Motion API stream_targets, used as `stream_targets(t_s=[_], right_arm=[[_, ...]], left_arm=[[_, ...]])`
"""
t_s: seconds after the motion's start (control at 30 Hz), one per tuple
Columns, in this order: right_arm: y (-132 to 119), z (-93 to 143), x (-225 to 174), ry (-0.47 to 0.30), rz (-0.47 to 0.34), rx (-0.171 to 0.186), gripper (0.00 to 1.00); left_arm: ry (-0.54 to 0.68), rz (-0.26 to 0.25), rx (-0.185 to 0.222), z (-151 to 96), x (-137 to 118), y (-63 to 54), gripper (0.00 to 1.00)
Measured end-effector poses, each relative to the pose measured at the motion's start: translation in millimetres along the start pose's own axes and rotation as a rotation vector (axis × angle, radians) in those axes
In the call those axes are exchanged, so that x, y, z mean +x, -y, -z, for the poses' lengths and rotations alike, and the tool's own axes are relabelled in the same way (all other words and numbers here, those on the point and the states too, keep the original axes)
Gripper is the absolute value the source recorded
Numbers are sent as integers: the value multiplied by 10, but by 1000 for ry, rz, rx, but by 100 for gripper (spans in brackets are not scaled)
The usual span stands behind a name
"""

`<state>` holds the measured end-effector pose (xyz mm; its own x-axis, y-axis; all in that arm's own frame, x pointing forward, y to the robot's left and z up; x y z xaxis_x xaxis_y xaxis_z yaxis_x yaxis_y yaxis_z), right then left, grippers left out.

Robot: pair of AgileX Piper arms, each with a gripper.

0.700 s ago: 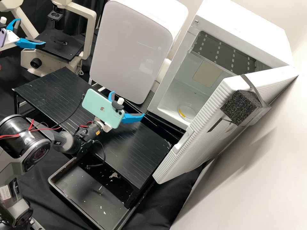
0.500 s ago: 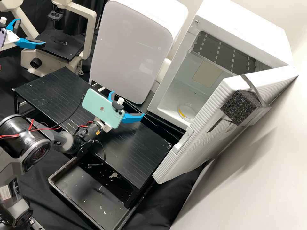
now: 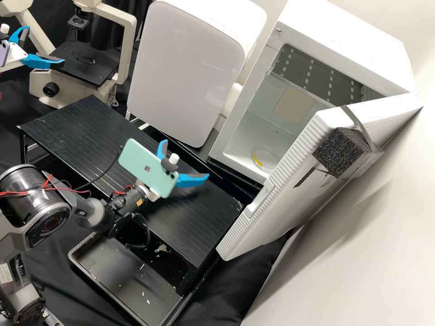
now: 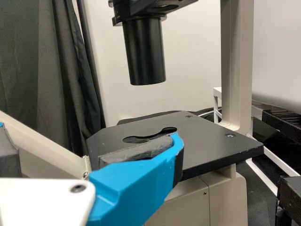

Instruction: Take the petri dish out of the incubator

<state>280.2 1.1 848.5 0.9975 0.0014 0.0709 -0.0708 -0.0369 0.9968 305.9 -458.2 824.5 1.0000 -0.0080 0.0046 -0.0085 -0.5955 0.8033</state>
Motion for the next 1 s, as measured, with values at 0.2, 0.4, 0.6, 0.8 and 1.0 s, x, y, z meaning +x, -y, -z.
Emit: stream_targets(t_s=[0.2,0.4,0.6,0.8,1.0], right_arm=[[-239,-191,-23,20,-88,2,100],[-524,-351,165,42,-178,-12,100],[-746,-416,340,38,-237,-32,100],[-835,-439,579,54,-250,-11,100],[-765,-387,872,63,-219,-11,100]], left_arm=[[0,0,0,0,0,0,100],[0,0,0,0,0,0,100],[0,0,0,0,0,0,100],[0,0,0,0,0,0,100],[0,0,0,0,0,0,100]])
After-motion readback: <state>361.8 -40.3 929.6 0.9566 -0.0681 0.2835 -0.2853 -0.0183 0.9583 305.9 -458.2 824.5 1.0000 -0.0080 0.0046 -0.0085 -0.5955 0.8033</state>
